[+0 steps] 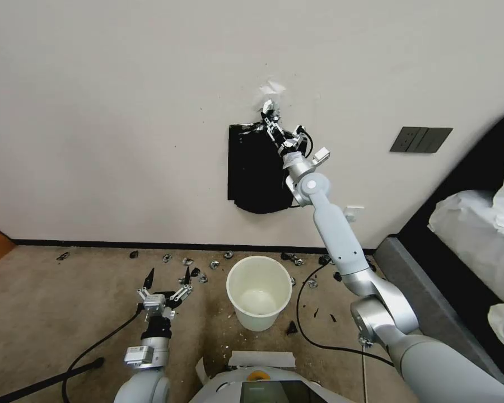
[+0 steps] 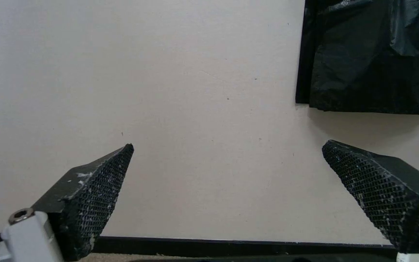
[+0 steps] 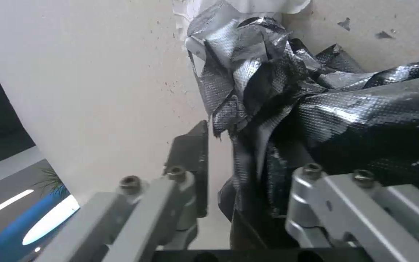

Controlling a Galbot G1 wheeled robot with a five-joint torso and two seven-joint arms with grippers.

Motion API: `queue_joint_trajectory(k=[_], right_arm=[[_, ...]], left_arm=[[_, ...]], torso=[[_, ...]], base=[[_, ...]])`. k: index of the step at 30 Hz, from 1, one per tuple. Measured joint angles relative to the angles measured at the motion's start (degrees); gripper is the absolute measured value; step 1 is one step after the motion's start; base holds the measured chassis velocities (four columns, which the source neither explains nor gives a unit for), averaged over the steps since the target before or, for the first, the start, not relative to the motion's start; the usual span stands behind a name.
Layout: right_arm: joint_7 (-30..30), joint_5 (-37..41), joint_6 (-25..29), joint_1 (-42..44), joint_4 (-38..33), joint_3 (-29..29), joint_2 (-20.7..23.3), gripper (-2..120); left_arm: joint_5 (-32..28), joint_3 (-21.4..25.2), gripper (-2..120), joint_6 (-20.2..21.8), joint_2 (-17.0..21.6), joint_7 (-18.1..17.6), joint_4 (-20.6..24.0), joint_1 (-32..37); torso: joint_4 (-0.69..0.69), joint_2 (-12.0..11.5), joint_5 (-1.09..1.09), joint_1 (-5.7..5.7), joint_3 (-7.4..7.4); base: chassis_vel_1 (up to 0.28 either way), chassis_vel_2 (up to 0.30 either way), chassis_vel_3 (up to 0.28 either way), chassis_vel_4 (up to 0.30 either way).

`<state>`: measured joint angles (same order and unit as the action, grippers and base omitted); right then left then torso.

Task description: Place a trash bag onto the trash bin.

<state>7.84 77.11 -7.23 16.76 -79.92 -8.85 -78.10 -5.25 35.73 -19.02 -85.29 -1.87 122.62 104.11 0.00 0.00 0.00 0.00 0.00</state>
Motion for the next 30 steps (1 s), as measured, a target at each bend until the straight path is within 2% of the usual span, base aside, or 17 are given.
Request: queue_joint_trajectory(k=[1, 4, 6, 23, 30], right_arm=[[0.0, 0.0, 0.0, 0.0, 0.0, 0.0, 0.0, 17], [0.02, -0.05, 0.13, 0.28, -0.63, -0.16, 0.14, 2], [0.03, -0.04, 0.19, 0.33, -0.93, -0.29, 0.19, 0], [-0.06, -1.51, 0.64, 6.18, -9.45, -0.61, 2.58, 0], [-0.56, -1.73, 0.85, 12.19, -16.43, 1.15, 5.69, 0]], left_arm=[[0.0, 0.0, 100, 0.0, 0.0, 0.0, 0.0, 0.0], [0.0, -0.19, 100, -0.03, -0.03, -0.05, -0.06, 0.0], [0.0, -0.26, 100, -0.04, -0.04, -0.05, -0.06, 0.01], [-0.31, -0.61, 100, 0.02, -0.27, -0.21, -0.2, -0.56], [-0.17, -2.01, 100, 0.12, -0.67, -0.21, -0.24, -0.76]], torso=[[0.0, 0.0, 0.0, 0.0, 0.0], [0.0, 0.0, 0.0, 0.0, 0.0], [0.0, 0.0, 0.0, 0.0, 0.0], [0.0, 0.0, 0.0, 0.0, 0.0], [0.0, 0.0, 0.01, 0.0, 0.0]], base=[[0.0, 0.0, 0.0, 0.0], [0.0, 0.0, 0.0, 0.0], [0.0, 0.0, 0.0, 0.0], [0.0, 0.0, 0.0, 0.0], [0.0, 0.0, 0.0, 0.0]])
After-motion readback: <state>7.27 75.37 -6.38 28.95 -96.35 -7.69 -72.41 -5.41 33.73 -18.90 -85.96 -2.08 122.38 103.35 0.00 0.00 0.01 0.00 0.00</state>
